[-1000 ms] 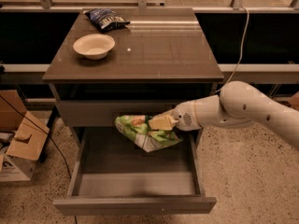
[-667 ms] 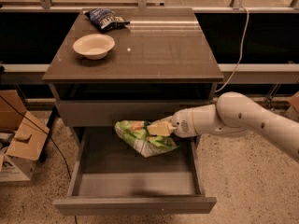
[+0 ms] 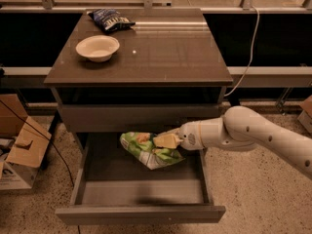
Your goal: Place green rice chip bag into middle drawer
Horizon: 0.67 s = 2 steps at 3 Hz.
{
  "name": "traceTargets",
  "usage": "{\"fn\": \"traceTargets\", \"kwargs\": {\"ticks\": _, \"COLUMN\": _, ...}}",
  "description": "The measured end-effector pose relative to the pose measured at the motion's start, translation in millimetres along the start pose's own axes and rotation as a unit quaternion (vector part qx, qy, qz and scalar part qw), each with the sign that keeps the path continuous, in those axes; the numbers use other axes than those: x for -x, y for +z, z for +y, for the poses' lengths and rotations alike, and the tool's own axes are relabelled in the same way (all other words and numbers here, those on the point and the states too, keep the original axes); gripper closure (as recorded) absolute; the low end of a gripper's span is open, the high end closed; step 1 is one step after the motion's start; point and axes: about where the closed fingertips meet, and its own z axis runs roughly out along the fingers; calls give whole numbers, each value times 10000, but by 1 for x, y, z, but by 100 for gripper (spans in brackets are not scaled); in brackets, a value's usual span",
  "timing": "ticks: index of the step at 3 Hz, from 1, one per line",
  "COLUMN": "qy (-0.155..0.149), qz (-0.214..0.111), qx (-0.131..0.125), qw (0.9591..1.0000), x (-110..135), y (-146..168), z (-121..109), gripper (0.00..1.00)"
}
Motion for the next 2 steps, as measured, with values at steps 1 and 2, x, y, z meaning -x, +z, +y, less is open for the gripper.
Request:
{"fn": "traceTargets", "kwargs": {"ticks": 1, "qy": -142, "qz": 159, "qx": 63, "qw": 9998, "x": 6, "y": 9, "z": 0, "gripper": 100}}
{"fn": "traceTargets", "kwargs": {"ticks": 2, "qy": 145, "qz": 354, "qx": -57, "qw": 9993, "x": -13, "y": 24, "z": -18, "gripper": 100}}
